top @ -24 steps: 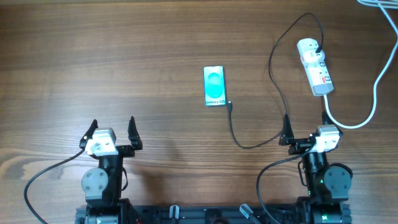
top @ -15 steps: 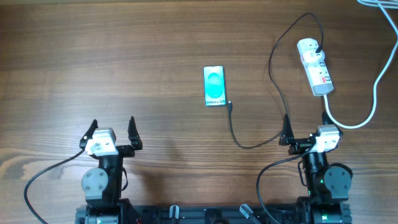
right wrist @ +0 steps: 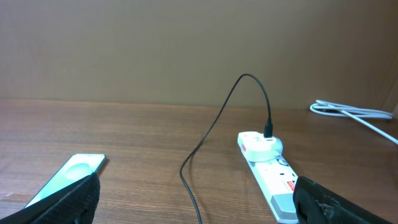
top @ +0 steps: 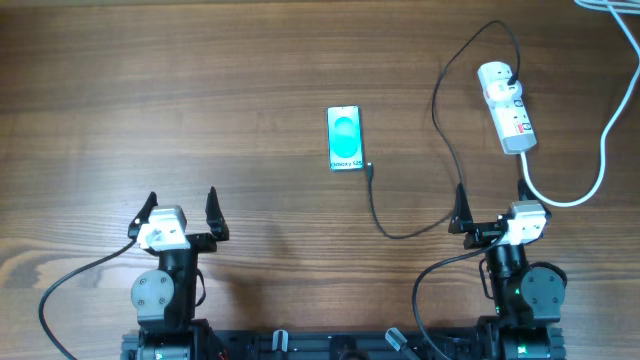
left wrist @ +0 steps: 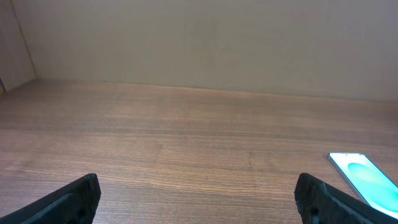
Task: Plug charger to phone and switch on socket
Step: 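Open the left gripper and lift it off the rest pose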
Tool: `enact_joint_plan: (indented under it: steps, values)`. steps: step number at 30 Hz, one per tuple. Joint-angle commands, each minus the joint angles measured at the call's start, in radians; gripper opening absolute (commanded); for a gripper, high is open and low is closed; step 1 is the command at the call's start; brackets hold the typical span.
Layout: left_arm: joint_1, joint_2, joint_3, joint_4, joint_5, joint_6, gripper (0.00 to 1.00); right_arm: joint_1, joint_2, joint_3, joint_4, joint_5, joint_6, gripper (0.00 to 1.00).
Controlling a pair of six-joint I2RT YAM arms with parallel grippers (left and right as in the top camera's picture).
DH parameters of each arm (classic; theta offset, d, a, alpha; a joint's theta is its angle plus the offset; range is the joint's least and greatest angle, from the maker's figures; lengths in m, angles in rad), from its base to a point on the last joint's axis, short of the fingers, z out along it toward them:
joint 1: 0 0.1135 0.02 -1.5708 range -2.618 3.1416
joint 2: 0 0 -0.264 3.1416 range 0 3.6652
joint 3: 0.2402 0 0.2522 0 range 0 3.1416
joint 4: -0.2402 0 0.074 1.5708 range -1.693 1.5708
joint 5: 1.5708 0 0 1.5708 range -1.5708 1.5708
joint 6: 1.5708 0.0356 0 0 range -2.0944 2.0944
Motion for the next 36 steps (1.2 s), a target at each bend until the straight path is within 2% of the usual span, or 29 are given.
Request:
enact_joint_plan:
  steps: [1, 16, 17, 19, 20, 22, 25, 27, 31, 33, 36]
  values:
    - [-0.004, -0.01, -0.005, -0.003, 0.012, 0.018, 1.0, -0.004, -0.002, -0.002, 0.002, 0.01, 0.02, 1.0]
    - [-0.004, -0.01, -0.004, -0.003, 0.024, 0.0, 1.0, -0.004, -0.002, -0.002, 0.002, 0.01, 0.02, 1.0]
    - [-0.004, -0.01, -0.005, 0.002, 0.078, -0.046, 1.0, -0.004, -0.002, -0.002, 0.002, 0.01, 0.02, 1.0]
    - [-0.004, -0.01, -0.005, 0.035, 0.353, -0.267, 1.0, -0.004, -0.002, -0.002, 0.002, 0.01, 0.02, 1.0]
    - [-0.004, -0.01, -0.005, 0.063, 0.459, -0.329, 1.0, -0.004, -0.002, -0.002, 0.002, 0.01, 0.02, 1.0]
    - [-0.004, -0.01, -0.005, 0.153, 0.639, -0.42, 1.0, -0.004, -0.002, -0.002, 0.002, 0.01, 0.02, 1.0]
    - [-0.004, -0.01, -0.004, 0.278, 0.762, -0.442, 1.0, -0.004, -0.002, -0.002, 0.002, 0.01, 0.02, 1.0]
    - [-0.004, -0.01, -0.005, 0.42, 0.788, -0.457, 1.0, -0.004, -0.002, -0.002, 0.002, 0.01, 0.02, 1.0]
    - [-0.004, -0.01, 0.006, 0.839, 0.744, -0.484, 1.0, -0.004, -0.002, -0.002, 0.002, 0.01, 0.02, 1.0]
    - [-0.004, -0.009, 0.062, 0.866, 0.651, -0.487, 1.0, -0.004, -0.002, -0.002, 0.002, 0.01, 0.019, 1.0]
    - [-0.004, 0.028, 0.214, 0.765, 0.563, -0.478, 1.0, -0.004, -0.002, -0.002, 0.002, 0.01, 0.019, 1.0]
